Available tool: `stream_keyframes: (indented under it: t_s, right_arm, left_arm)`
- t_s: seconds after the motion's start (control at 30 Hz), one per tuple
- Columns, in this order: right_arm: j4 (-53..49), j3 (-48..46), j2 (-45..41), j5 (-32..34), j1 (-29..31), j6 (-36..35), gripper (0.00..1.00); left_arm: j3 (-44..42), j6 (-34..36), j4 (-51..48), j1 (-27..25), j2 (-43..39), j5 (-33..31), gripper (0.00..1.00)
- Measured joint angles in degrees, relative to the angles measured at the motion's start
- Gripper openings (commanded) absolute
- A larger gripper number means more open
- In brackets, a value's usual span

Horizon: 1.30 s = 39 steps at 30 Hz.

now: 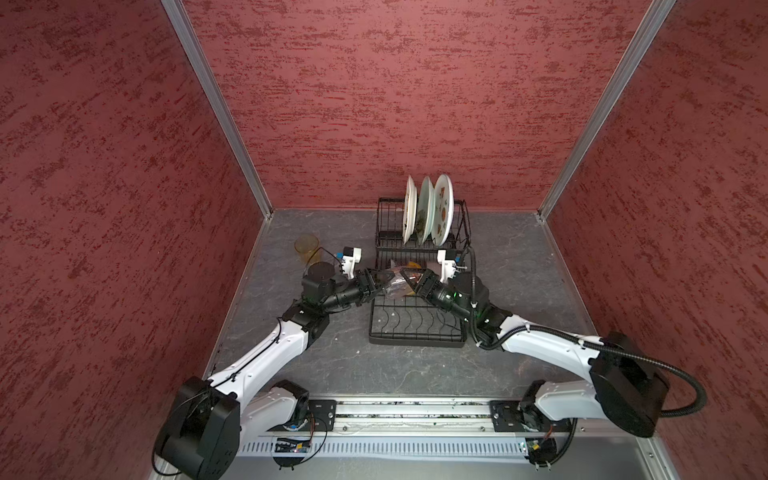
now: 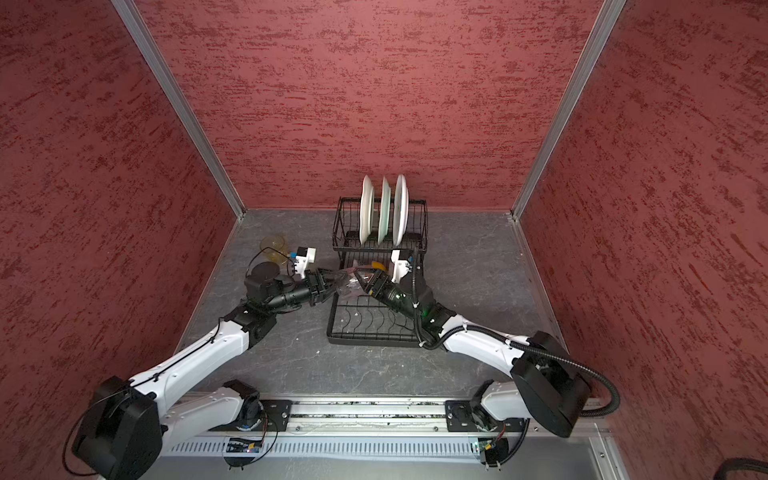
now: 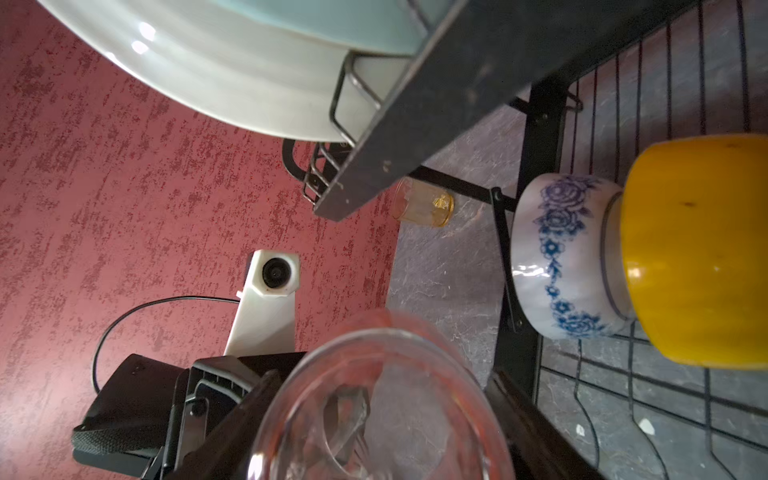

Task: Unload the mixed dishes from the dish rack
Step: 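Bring the left gripper to the pink glass held by the right gripper and grasp it, then carry the pink glass away with the left gripper while the right gripper withdraws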

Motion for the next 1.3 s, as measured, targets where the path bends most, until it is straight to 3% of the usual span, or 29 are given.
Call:
stream_keyframes:
  t_s: [0.47,0.67,0.83,1.0,1.07,1.23,1.3]
  right_arm:
    - [6.1,-2.3,-0.1,-4.2,-1.7,3.6,0.54]
    - [7.5,-2.7,-0.1,-5.8,-1.8,4.0,0.54]
    - [8.7,-3.5,0.0,-6.8,-2.0,5.1,0.55]
    - [10.5,-3.8,-0.1,-7.5,-2.7,6.5,0.57]
    - [10.8,-4.0,-0.1,-7.8,-2.8,6.8,0.61]
    - [11.1,-5.7,-0.7,-8.0,-2.9,6.3,0.89]
    - [10.6,-6.8,-1.4,-8.0,-2.9,4.8,0.95]
  left_arm:
    - [-2.0,-3.9,8.4,-1.0,0.4,-1.1,0.33]
    - [-2.0,-4.1,9.5,-2.6,0.4,-1.9,0.31]
    - [-1.8,-4.6,10.4,-4.2,1.1,-2.9,0.12]
    - [-1.0,-5.1,12.0,-5.1,1.4,-3.3,0.04]
    - [-1.0,-5.1,12.0,-5.2,1.4,-3.4,0.00]
    - [-0.9,-4.5,9.2,-5.9,0.5,-4.0,0.00]
    - [-0.8,-3.5,5.8,-6.0,-0.7,-4.6,0.00]
